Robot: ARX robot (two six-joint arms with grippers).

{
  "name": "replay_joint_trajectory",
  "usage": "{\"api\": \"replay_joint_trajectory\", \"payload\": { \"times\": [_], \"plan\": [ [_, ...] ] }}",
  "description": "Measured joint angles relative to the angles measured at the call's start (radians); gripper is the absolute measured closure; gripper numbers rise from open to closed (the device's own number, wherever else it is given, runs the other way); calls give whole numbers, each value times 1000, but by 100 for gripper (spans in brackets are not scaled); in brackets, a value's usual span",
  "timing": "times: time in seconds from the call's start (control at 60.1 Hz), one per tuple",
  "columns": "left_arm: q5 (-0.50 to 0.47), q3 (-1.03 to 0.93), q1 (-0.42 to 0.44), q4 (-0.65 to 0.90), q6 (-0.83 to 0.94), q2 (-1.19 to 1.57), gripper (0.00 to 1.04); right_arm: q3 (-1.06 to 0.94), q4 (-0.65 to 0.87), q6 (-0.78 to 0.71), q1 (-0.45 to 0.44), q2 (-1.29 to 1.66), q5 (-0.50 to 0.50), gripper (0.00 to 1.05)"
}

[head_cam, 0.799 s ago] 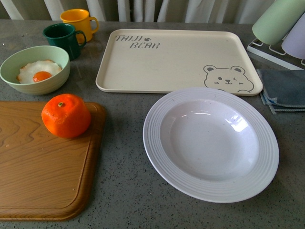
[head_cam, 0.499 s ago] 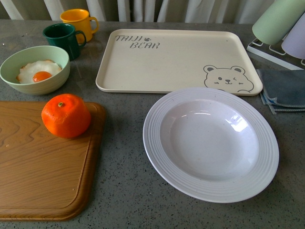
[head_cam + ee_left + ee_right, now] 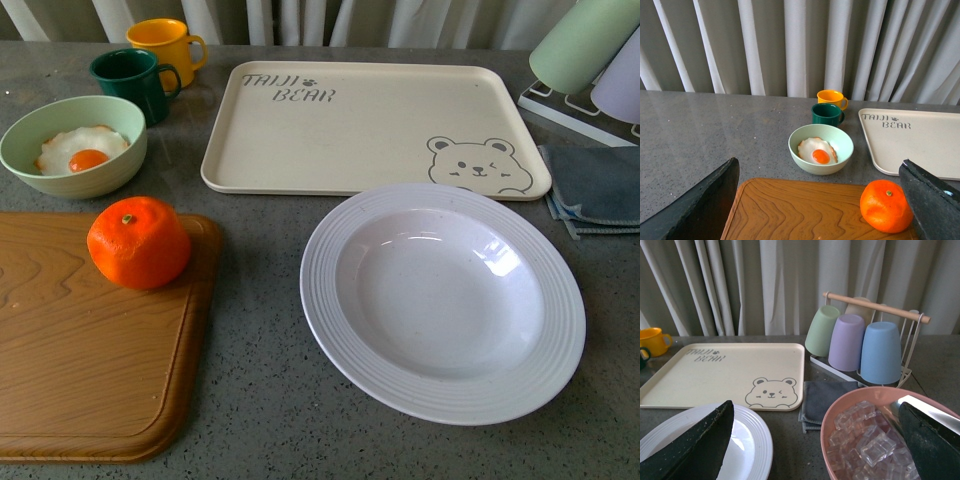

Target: Place orange and plate with both arms

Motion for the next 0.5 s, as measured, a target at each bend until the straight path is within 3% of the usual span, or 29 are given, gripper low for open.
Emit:
{"api": "replay_joint_trajectory", "payload": {
  "times": [0.133,0.15,0.183,0.25,0.499],
  "plan": [
    [16,2,3,-6,-1,5,9,0,0,0,0,0,0,9],
    [37,6,10,-23,-8,14,9,0,0,0,0,0,0,9],
    [174,52,38,-139,-27,69,9,0,0,0,0,0,1,9],
    [312,116,29,-230,-69,218,9,0,0,0,0,0,0,9],
    [288,181,-134,140,-114,713,9,0,0,0,0,0,0,9]
  ]
}}
